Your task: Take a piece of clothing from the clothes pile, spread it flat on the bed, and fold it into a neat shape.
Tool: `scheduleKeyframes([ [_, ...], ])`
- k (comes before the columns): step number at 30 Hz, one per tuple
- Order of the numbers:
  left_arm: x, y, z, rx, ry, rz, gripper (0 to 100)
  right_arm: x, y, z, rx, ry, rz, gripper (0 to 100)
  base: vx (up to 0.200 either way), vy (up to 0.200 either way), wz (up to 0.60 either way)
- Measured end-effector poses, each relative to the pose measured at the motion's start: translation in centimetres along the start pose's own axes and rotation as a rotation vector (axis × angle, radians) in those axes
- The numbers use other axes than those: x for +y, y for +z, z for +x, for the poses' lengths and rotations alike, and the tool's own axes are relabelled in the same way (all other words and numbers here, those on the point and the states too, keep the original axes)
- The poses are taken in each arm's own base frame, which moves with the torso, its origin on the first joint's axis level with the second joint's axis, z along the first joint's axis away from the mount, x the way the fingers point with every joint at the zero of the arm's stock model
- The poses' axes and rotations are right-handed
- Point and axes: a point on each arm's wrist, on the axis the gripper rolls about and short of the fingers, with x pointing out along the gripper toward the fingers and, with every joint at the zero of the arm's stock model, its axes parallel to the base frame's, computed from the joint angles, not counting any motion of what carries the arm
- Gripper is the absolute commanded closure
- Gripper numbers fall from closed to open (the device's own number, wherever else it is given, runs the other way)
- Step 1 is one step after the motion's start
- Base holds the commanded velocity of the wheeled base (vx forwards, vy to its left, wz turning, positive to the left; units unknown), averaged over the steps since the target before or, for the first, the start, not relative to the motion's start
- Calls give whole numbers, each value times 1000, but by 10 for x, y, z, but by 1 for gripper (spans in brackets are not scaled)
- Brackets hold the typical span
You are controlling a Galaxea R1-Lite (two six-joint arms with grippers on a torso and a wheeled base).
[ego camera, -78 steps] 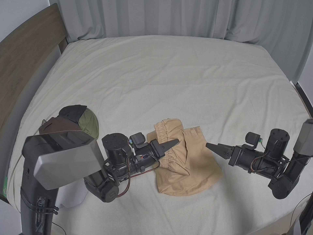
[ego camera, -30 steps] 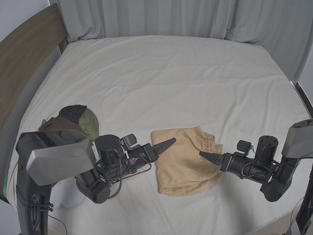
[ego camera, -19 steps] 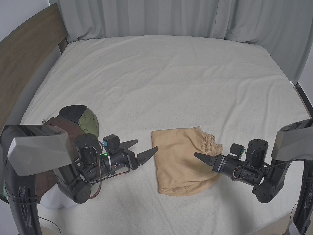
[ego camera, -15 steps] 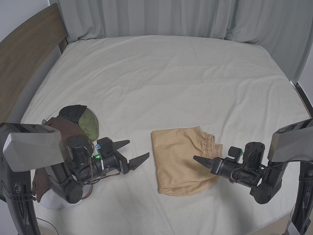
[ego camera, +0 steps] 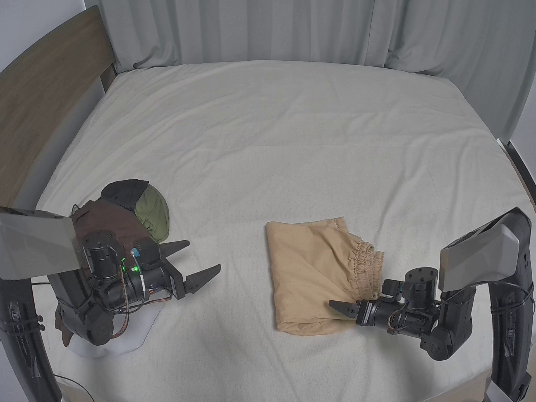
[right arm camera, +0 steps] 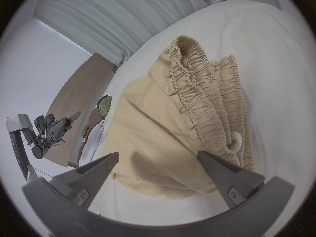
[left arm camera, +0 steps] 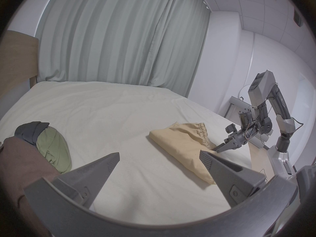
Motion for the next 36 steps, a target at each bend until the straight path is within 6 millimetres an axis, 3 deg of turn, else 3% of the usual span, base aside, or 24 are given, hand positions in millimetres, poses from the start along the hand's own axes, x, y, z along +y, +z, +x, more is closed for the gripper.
scheduleKeyframes([
  [5, 1, 1, -2, -3, 5, 1, 0, 7, 10, -3, -34, 20, 4, 0, 0, 0, 0],
  [16, 1, 3, 0, -11, 5, 7, 0, 32, 63, 6, -262, 116, 58, 0, 0, 0, 0],
  [29, 2, 5, 0, -19, 8, 12, 0, 3, 73, 63, -418, 5, 111, 0, 0, 0, 0],
  [36, 3, 5, 0, -20, 9, 12, 0, -4, 72, 69, -429, -7, 118, 0, 0, 0, 0],
])
